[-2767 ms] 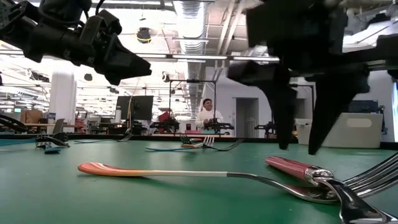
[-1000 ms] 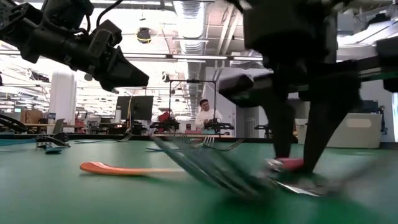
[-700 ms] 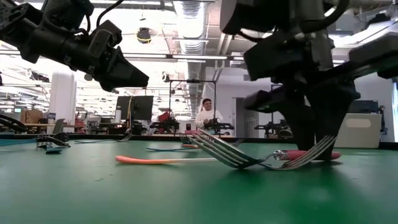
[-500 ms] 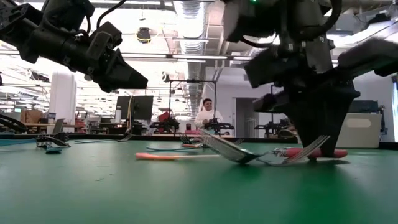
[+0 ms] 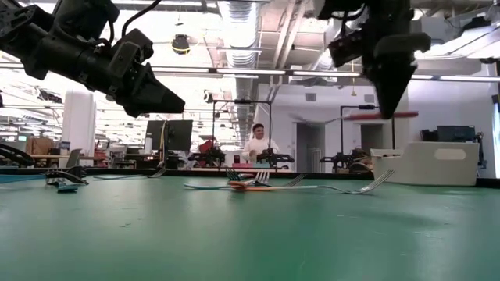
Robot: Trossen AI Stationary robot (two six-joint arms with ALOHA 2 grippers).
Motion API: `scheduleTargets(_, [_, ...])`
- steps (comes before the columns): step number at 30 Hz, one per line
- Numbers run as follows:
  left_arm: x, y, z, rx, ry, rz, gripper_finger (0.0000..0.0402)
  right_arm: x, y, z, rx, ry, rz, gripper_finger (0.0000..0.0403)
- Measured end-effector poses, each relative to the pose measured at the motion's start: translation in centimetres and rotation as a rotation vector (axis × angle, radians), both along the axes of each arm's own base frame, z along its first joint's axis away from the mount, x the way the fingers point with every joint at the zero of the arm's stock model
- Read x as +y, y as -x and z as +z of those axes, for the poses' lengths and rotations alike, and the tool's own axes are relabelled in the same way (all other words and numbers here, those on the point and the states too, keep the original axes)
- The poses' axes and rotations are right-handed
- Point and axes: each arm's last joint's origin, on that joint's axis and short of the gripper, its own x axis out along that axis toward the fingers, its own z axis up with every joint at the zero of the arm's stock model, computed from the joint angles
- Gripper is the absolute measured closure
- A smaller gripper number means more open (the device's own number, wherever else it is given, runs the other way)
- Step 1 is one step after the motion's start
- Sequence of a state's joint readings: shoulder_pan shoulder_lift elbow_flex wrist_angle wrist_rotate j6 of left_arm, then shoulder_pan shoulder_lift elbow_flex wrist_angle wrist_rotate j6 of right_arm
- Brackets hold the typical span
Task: Sort silverware by color (type)
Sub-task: Put the pink fork into the transparent bin, then adjust the pink fork in the white bin
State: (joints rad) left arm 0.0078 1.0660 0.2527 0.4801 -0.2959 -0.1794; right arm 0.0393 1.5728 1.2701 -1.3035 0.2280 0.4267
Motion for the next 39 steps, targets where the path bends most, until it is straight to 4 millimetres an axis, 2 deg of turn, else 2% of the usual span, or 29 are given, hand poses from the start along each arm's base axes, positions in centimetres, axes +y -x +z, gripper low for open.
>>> scheduleTargets(7, [0.0,0.0,0.0,0.004,0.0,0.0,0.026,-4.9,4.1,2.6,0.05,0.191,-0.458,0.0323])
scheduleTargets(10, [0.0,0.0,0.0,0.004,0.0,0.0,0.026,-6.5,5.3,2.7,0.071,0.202,-0.561,0.0323])
scheduleTargets(13, [0.0,0.0,-0.1,0.008,0.001,0.0,0.026,-8.0,6.6,1.8,0.102,0.205,-0.619,0.0323])
scheduleTargets(21, [0.0,0.3,-0.7,0.085,-0.008,0.012,0.026,-10.5,10.6,-3.6,0.295,0.206,-0.661,0.0321])
scheduleTargets(25, [0.1,0.3,-0.7,0.085,-0.029,0.036,0.026,-11.3,11.4,-5.2,0.288,0.192,-0.702,0.0297])
scheduleTargets(28, [0.1,0.3,-0.7,0.086,-0.032,0.042,0.026,-11.9,11.5,-5.6,0.268,0.187,-0.704,0.026])
scheduleTargets(34, [0.1,0.3,-0.7,0.084,-0.029,0.043,0.026,-12.9,11.4,-5.3,0.23,0.202,-0.689,0.0181])
scheduleTargets(39, [0.2,0.3,-0.7,0.083,-0.03,0.047,0.026,-13.9,10.4,-4.0,0.155,0.307,-0.647,0.0165])
